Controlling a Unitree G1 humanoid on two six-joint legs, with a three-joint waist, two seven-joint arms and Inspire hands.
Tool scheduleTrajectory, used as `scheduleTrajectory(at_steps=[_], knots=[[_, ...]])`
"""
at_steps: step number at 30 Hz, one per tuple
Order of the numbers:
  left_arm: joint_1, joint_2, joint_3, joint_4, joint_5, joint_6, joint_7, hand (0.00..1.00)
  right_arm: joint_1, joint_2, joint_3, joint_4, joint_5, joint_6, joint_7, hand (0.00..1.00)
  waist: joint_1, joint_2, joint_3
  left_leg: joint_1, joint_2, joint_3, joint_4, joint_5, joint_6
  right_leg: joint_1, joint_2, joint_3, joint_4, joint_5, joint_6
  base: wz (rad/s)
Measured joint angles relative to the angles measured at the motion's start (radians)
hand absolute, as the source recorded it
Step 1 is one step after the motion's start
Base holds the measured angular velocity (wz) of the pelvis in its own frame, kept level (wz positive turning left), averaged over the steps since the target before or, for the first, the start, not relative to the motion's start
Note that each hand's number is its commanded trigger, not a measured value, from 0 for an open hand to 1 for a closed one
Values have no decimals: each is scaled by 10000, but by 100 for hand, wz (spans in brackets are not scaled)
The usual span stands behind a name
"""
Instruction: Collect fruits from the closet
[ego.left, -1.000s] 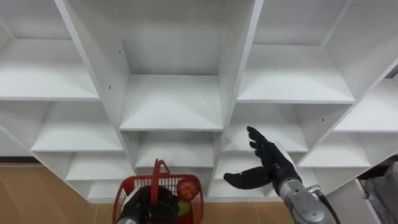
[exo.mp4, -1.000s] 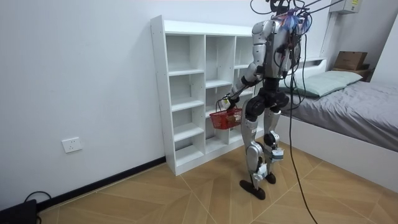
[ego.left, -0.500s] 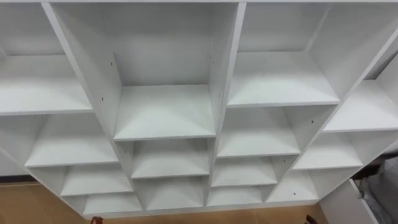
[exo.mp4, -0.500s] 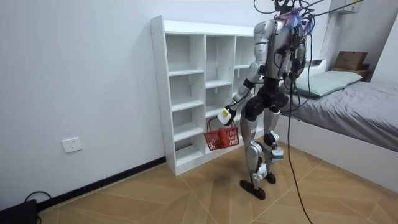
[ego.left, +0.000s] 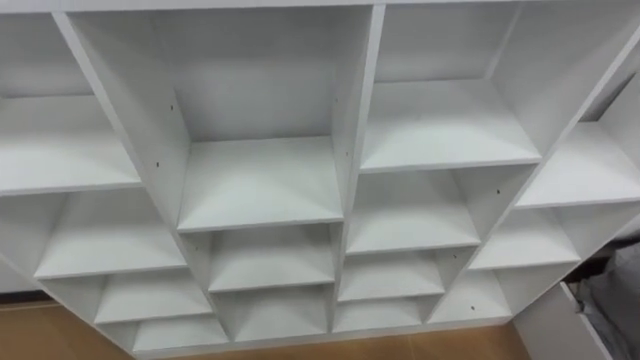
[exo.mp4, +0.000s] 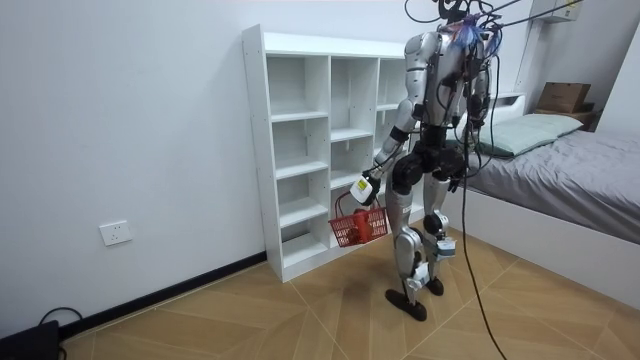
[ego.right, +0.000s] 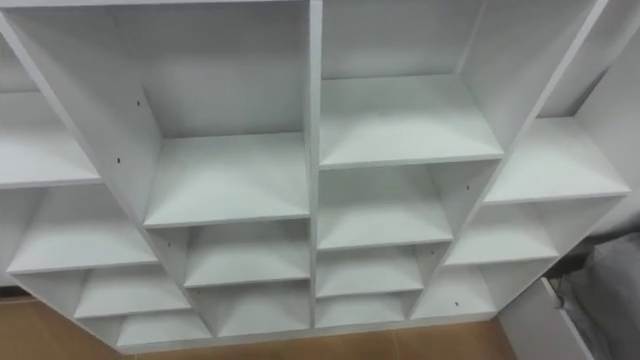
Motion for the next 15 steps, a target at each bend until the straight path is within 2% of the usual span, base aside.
scheduleTrajectory(at_steps=[2, 9, 15], knots=[[1, -1, 0, 29, 2, 0, -5, 100, -82, -1, 3, 48, 2, 117, 2, 0, 6, 7, 2, -14, 4, -13, -2, -5, -1, -6, -2, 0, -5, -2, -3, 0], [22, -16, 61, 150, 5, -13, -3, 100, -333, -2, 18, 361, -68, 125, 129, 0, 24, 13, 4, -23, 0, -53, -5, -15, 0, -2, -9, -19, -4, -18, -8, 0], [35, -175, 308, 150, 10, -22, 164, 100, -459, -3, 42, 402, -212, 128, 304, 0, 26, 15, 1, -22, -3, -109, 5, -15, 0, -7, -24, -110, -18, -19, -8, 1]])
